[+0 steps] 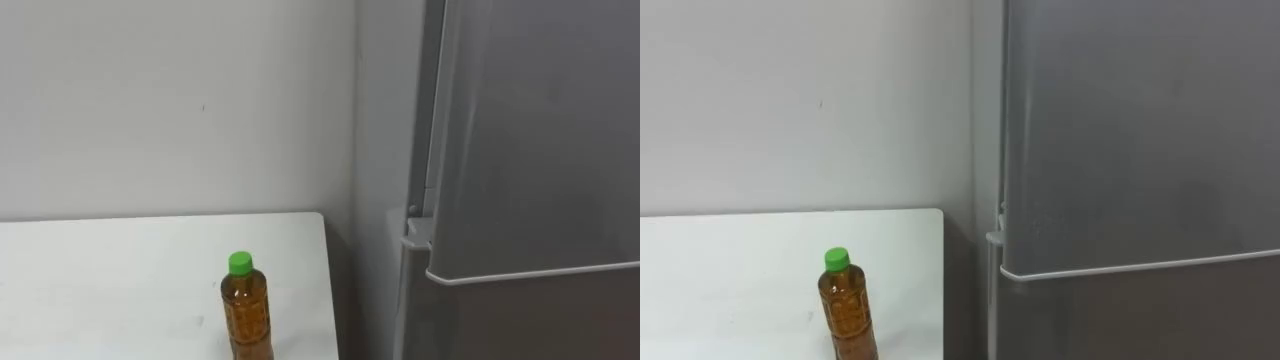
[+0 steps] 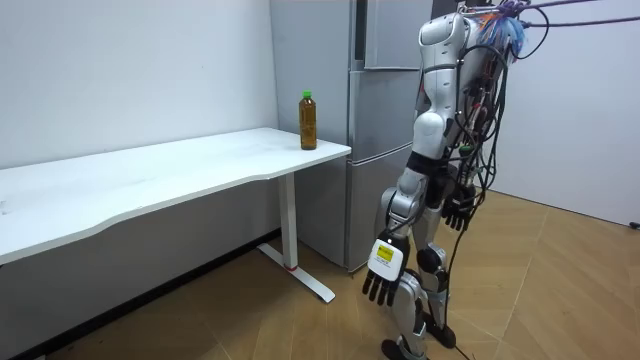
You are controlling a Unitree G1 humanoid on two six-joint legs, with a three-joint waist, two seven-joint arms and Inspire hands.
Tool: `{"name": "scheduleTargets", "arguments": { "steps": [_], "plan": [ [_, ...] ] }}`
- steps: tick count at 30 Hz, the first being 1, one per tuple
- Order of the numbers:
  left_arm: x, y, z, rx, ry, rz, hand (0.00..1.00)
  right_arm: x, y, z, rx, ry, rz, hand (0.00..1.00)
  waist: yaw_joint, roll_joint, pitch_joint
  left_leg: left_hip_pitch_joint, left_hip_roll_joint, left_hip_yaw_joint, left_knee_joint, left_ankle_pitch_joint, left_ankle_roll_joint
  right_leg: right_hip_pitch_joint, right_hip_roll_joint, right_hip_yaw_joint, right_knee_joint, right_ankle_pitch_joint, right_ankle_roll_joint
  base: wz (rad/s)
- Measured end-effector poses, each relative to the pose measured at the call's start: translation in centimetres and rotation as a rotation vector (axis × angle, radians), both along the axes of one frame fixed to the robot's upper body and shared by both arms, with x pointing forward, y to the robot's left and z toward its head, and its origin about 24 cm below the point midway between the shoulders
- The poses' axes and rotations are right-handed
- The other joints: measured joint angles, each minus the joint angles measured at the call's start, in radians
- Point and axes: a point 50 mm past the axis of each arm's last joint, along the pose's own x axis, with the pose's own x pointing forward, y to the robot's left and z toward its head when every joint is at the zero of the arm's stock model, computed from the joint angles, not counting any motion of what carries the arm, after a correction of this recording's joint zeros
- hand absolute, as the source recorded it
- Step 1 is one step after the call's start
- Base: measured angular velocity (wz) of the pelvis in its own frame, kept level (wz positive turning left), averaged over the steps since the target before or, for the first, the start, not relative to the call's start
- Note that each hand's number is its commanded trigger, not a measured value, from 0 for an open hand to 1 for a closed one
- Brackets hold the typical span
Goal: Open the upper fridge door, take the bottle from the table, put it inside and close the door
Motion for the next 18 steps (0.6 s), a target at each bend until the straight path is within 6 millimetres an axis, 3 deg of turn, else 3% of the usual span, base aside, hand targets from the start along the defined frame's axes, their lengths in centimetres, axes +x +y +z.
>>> {"name": "scheduleTargets", "arguments": {
  "steps": [18],
  "plan": [
    [0.34, 0.14, -0.01, 0.022, -0.006, 0.011, 0.0, -0.06, 0.17, -0.03, 0.005, 0.002, 0.006, 0.0, 0.001, 0.001, -0.0002, -0.009, -0.001, -0.001, -0.008, 0.0, 0.0, -0.011, 0.001, -0.005, 0.003, 0.001, 0.0, 0.0]
  ]
}}
